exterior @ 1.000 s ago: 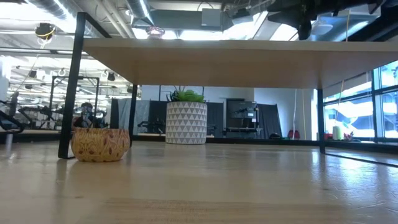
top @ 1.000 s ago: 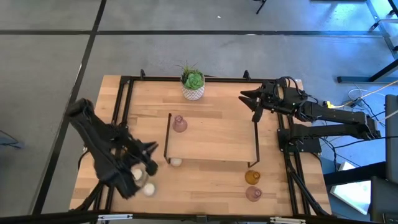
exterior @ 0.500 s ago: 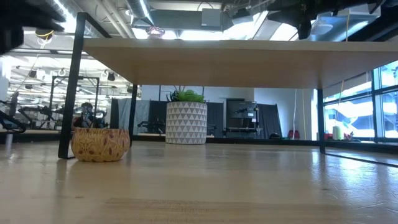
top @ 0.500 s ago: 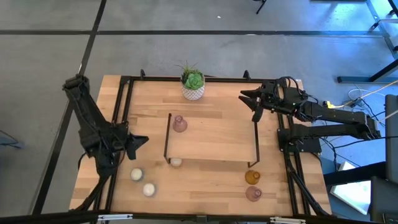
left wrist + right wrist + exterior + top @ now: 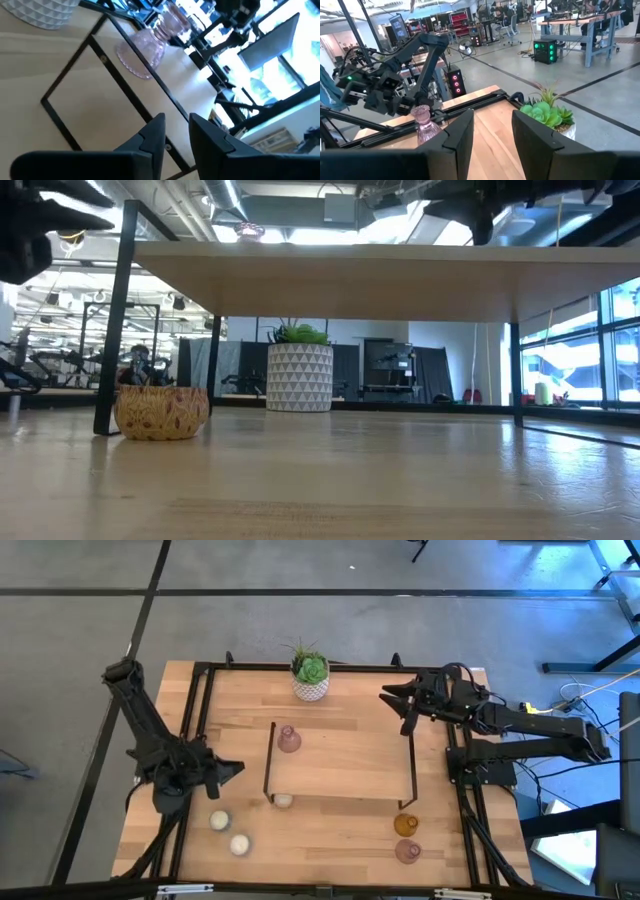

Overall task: Pick & Place candle stick holders
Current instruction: Adjust the shelf

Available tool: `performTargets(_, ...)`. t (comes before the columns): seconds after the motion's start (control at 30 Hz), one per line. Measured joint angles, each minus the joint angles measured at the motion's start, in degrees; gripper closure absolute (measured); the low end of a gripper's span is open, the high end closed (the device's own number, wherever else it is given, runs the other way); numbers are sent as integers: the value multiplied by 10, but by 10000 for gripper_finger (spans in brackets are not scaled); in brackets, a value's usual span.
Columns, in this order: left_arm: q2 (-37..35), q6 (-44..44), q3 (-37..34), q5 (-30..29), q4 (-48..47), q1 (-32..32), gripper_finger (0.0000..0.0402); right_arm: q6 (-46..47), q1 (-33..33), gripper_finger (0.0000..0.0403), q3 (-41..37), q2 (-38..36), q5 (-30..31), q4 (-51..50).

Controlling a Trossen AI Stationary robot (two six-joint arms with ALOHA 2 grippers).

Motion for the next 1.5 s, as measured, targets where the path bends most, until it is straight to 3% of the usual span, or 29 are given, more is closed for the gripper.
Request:
performTargets(0.43, 15, 196, 0, 166, 148, 135, 310, 0, 0, 265, 0, 14, 0, 16)
performTargets(0.73, 28, 260, 0, 274, 194, 222, 310, 0, 0, 265, 0, 14, -1, 16)
performTargets(1.5, 58, 293, 1, 387, 218, 320, 318, 0, 0, 265, 0, 14, -1, 15)
